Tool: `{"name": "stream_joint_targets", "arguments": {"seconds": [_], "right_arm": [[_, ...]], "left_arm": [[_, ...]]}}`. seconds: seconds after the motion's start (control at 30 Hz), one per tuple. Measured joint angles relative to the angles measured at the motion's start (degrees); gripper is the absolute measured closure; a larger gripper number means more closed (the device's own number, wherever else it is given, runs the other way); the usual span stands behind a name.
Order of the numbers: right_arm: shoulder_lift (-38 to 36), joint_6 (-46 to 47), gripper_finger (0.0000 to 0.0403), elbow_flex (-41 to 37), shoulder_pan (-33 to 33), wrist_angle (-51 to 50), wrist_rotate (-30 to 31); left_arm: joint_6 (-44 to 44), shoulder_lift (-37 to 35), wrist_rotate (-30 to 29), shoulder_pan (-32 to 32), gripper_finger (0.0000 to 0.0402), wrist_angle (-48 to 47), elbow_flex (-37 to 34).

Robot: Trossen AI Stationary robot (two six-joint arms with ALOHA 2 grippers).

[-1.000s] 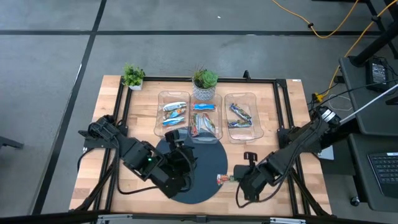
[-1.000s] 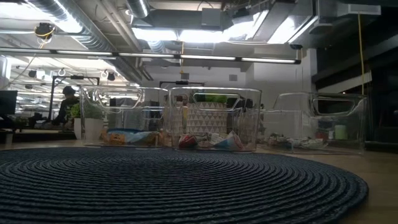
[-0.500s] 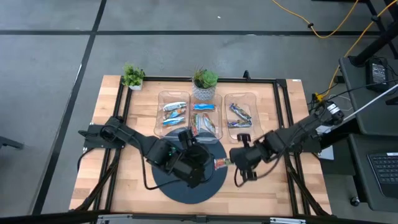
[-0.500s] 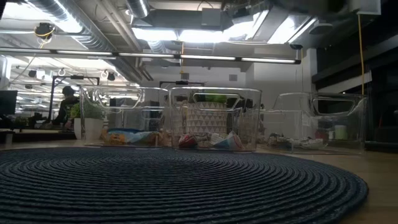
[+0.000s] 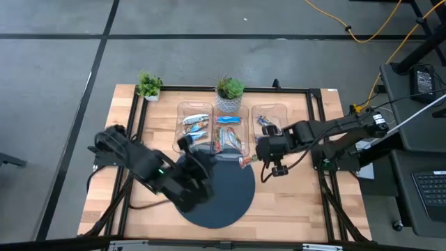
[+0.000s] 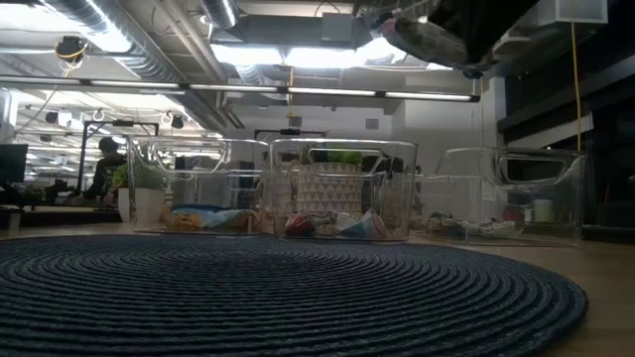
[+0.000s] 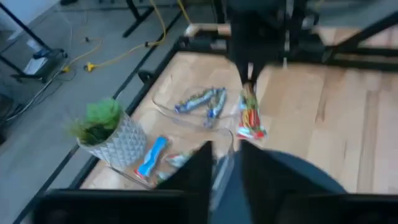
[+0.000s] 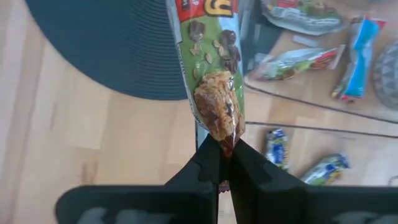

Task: Pick and place Granola Bars by type
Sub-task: Put the red granola bar into the middle transparent bin

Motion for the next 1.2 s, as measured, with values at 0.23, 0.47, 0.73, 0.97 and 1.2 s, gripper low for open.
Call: {"name": "stream_joint_targets", "arguments": {"seconds": [0.23,0.47,0.73,0.97,1.2], "right_arm": [[0.0,-7.5,0.0385,0.0,-3.5,0.9,0.0],[0.0,-14.3,0.0385,0.0,-8.0,3.5,0.0],[0.0,-19.3,0.0384,0.0,-14.1,6.5,0.1],[0.0,-20.7,0.0384,0.0,-17.9,12.0,0.0],[0.1,-18.8,0.0384,0.0,-20.4,17.2,-1.5]], "left_arm": [[8.1,-8.6,-0.2,4.6,0.0399,1.2,0.0],[18.2,-15.9,4.3,10.9,0.0401,4.8,0.0],[31.1,-23.7,17.2,9.7,0.0400,13.3,0.0],[40.1,-32.8,29.4,15.2,0.0399,15.8,-5.8],[41.0,-56.7,38.1,23.3,0.0399,34.2,-38.5]]}}
